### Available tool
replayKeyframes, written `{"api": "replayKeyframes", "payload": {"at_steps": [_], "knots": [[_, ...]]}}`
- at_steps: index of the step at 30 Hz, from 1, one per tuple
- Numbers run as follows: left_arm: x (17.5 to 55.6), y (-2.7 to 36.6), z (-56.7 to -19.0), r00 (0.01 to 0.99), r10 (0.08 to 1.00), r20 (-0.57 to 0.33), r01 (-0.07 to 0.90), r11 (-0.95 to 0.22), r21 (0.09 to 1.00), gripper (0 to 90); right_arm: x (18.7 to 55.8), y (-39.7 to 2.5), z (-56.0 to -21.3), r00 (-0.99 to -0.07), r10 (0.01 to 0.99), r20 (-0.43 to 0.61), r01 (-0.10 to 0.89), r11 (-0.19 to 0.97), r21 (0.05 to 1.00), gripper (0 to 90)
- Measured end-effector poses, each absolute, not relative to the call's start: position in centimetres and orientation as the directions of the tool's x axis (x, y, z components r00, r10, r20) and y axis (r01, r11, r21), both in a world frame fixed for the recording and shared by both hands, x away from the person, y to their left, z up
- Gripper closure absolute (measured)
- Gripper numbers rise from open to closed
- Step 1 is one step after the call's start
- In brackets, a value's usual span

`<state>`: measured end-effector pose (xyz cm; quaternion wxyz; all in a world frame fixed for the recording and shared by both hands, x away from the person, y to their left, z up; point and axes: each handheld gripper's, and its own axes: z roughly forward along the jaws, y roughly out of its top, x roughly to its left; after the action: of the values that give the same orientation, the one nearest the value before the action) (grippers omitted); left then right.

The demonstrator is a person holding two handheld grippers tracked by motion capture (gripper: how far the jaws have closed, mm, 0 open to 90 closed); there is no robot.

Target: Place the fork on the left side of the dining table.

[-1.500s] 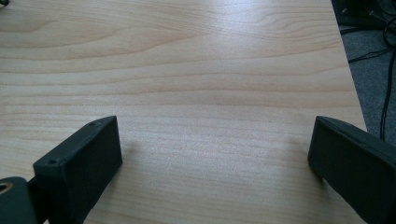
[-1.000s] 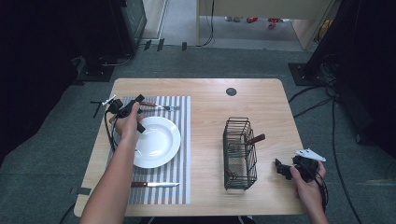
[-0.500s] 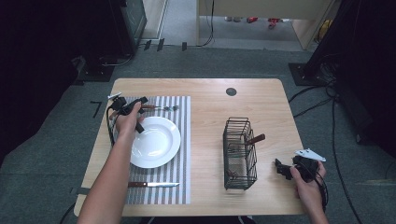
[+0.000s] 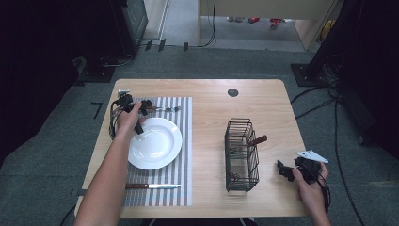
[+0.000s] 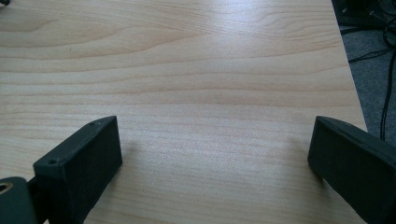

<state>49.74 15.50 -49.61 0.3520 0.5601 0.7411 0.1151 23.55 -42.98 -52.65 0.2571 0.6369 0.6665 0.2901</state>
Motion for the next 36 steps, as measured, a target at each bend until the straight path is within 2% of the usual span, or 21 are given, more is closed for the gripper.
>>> {"api": "replayKeyframes", "payload": {"at_steps": [7, 16, 25, 30, 36], "knots": [[49.9, 15.1, -49.4, -0.094, 0.952, -0.292, 0.783, 0.252, 0.568, 13.9, 23.6, -43.0, -52.6, -0.057, 0.998, 0.027, 0.700, 0.020, 0.714, 2.7], [49.9, 14.9, -49.2, -0.075, 0.975, -0.211, 0.807, 0.184, 0.561, 13.9, 23.6, -43.0, -52.7, -0.057, 0.998, 0.026, 0.699, 0.021, 0.715, 2.7], [49.9, 14.7, -48.9, -0.061, 0.983, -0.172, 0.819, 0.148, 0.554, 13.7, 23.6, -43.0, -52.7, -0.057, 0.998, 0.026, 0.699, 0.021, 0.714, 2.7], [49.9, 14.5, -48.5, -0.043, 0.992, -0.116, 0.812, 0.102, 0.574, 12.6, 23.6, -43.0, -52.7, -0.058, 0.998, 0.026, 0.699, 0.022, 0.714, 2.7], [49.8, 14.4, -48.0, -0.035, 0.989, -0.146, 0.808, 0.114, 0.578, 12.1, 23.6, -43.0, -52.6, -0.057, 0.998, 0.027, 0.700, 0.020, 0.714, 2.7]]}}
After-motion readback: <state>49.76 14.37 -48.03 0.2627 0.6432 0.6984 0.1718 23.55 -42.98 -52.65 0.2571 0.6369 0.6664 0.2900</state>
